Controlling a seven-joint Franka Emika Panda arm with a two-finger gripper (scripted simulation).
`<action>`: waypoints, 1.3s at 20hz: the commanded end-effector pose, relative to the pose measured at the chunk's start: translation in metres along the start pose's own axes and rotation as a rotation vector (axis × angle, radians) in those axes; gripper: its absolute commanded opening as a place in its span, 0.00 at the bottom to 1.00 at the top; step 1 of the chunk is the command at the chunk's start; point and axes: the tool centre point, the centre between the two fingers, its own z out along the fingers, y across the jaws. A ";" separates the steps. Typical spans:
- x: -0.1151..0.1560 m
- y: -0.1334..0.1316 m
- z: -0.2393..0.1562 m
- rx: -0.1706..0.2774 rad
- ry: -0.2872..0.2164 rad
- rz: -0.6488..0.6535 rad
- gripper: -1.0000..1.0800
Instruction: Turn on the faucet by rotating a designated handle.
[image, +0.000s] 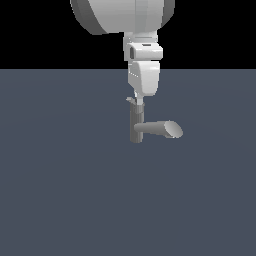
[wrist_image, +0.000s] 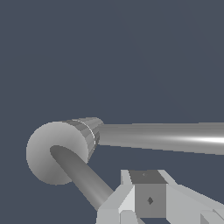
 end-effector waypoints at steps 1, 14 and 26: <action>-0.043 -0.011 0.010 -0.011 -0.014 -0.054 0.00; -0.033 -0.038 0.004 -0.004 -0.003 -0.012 0.00; -0.059 -0.073 0.011 -0.015 -0.013 -0.046 0.00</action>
